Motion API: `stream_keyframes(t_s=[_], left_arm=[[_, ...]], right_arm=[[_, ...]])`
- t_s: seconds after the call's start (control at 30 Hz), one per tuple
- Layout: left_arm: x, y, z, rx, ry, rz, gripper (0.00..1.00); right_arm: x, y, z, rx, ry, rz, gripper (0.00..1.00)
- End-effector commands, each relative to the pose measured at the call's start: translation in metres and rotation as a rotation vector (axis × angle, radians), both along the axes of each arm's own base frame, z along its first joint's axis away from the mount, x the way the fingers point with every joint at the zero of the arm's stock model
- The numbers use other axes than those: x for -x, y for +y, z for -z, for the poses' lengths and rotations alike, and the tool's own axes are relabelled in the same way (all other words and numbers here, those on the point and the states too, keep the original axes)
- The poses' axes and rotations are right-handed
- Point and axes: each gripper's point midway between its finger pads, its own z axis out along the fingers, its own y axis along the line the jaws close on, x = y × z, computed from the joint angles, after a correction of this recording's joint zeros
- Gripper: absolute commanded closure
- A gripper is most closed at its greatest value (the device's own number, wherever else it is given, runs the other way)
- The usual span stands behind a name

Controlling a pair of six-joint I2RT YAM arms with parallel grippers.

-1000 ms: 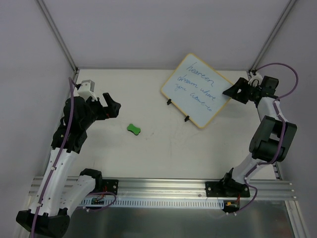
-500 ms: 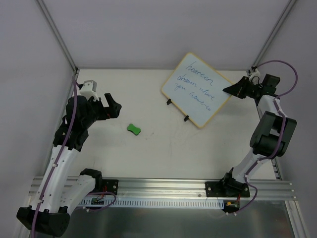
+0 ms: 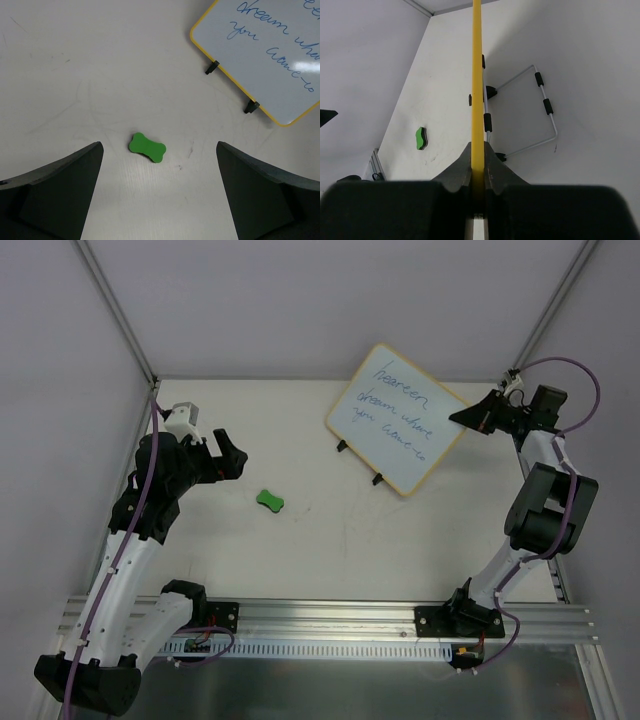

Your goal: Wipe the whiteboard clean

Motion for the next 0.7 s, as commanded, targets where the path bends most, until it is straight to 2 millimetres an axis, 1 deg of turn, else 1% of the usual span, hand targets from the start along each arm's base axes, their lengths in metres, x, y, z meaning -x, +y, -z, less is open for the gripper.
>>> stream_keyframes(t_s=[0.0,0.1,0.23,0.3,0.43,0.53,0.6,0.67], left_arm=[[0.002,-0.005,-0.002,0.006,-0.013,0.026,0.01],[0.002,-0.004,-0.001,0.006,-0.01,0.022,0.01],[0.002,-0.005,0.001,0.013,0.0,0.02,0.01],[0.001,-0.004,0.003,0.016,0.006,0.014,0.01],[0.001,-0.004,0.008,0.028,0.027,0.002,0.01],[0.0,-0.005,0.013,0.038,0.048,-0.008,0.01],[0.0,-0.006,0.016,0.05,0.063,-0.01,0.01],[-0.001,-0.007,0.017,0.059,0.074,-0.013,0.01]], right_arm=[[-0.016,-0.015,-0.073,0.096,-0.258,0.033,1.0],[-0.016,-0.017,-0.094,0.1,-0.294,0.053,1.0],[-0.016,-0.018,-0.113,0.102,-0.324,0.066,1.0],[-0.015,-0.02,-0.119,0.112,-0.339,0.082,1.0],[-0.01,-0.017,-0.142,0.105,-0.388,0.098,1.0],[-0.005,-0.013,-0.163,0.091,-0.432,0.095,1.0],[0.0,-0.004,-0.176,0.078,-0.462,0.079,1.0],[0.005,0.005,-0.184,0.076,-0.479,0.061,1.0]])
